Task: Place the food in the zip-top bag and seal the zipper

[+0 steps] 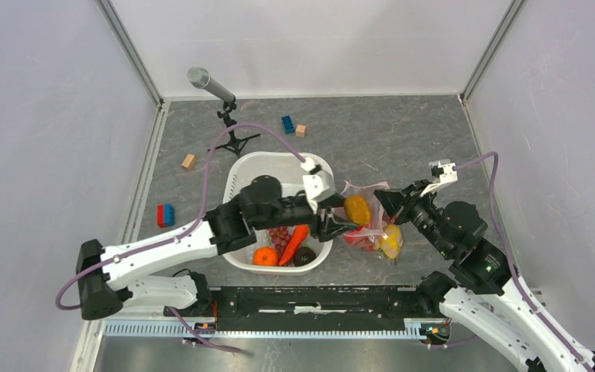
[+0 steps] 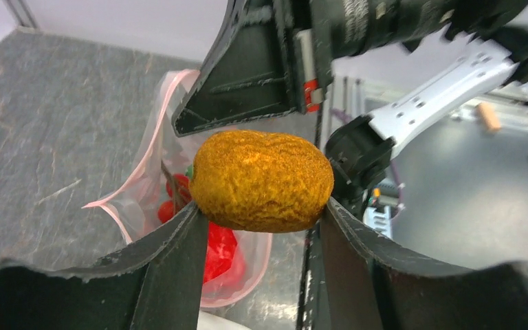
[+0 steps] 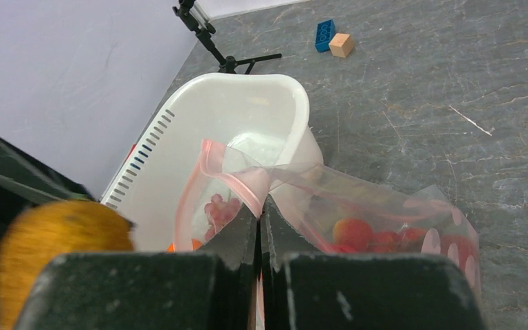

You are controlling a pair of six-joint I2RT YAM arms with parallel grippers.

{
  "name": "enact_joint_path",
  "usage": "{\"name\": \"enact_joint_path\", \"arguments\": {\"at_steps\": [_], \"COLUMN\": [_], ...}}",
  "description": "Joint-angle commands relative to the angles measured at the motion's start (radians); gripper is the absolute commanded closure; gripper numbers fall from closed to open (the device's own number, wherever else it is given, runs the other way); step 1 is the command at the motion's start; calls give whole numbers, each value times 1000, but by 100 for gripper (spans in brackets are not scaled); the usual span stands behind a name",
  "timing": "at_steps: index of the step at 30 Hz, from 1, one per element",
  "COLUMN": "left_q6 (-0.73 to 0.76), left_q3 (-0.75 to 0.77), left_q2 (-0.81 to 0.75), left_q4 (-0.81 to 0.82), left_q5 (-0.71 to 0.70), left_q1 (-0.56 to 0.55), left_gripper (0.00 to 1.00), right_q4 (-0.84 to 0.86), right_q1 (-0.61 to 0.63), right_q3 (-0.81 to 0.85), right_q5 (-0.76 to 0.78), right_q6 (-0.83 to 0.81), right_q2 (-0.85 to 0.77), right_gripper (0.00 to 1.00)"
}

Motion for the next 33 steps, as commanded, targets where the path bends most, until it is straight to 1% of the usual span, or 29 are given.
{"name": "enact_joint_path", "arguments": {"at_steps": [1, 5, 7, 8, 9, 10, 15, 16, 17, 18, 21, 23, 26, 28, 30, 31, 33], "left_q6": [154, 163, 170, 182, 186, 188, 175, 177, 179, 179, 174, 161, 133, 112, 41, 6, -85], "left_q3": [109, 170, 200, 213, 219, 222, 210, 205, 200, 197, 186, 160, 73, 22, -26, -43, -109], "left_q2": [105, 185, 217, 230, 236, 239, 216, 207, 199, 189, 155, 113, 30, -15, -45, -58, -79], "left_q4": [-153, -223, -266, -286, -297, -303, -296, -291, -288, -284, -273, -237, -146, -136, -143, -165, -180], "left_q5": [-172, -328, -367, -369, -370, -371, -433, -435, -434, -433, -412, -408, -468, -545, -606, -606, -529], "left_q1": [-43, -54, -55, -56, -58, -59, -62, -62, -62, -63, -62, -62, -60, -50, -9, 21, 128], "left_gripper": [51, 51, 49, 46, 38, 33, 19, 14, 7, 4, 5, 2, 0, 0, 0, 0, 0], "right_q4": [51, 43, 39, 35, 32, 31, 28, 26, 25, 22, 15, 15, 13, 6, -2, -4, -10], "right_q1": [-2, -1, -1, -1, -1, -2, -1, -1, -1, -2, -2, -1, -2, -2, -2, -2, -1], "right_q3": [7, 15, 17, 19, 19, 18, 23, 24, 26, 28, 32, 36, 40, 43, 46, 47, 48], "right_q5": [-19, -18, -12, -9, -4, 0, 7, 7, 8, 10, 14, 15, 32, 51, 62, 66, 67], "right_q6": [9, 8, 8, 8, 7, 7, 8, 7, 6, 6, 5, 5, -2, -6, -9, -10, -12], "right_q2": [2, -5, -11, -14, -17, -19, -26, -27, -29, -30, -36, -43, -67, -83, -92, -96, -95], "right_gripper": [98, 98, 98, 98, 98, 98, 97, 97, 97, 97, 97, 97, 97, 97, 97, 97, 97]}}
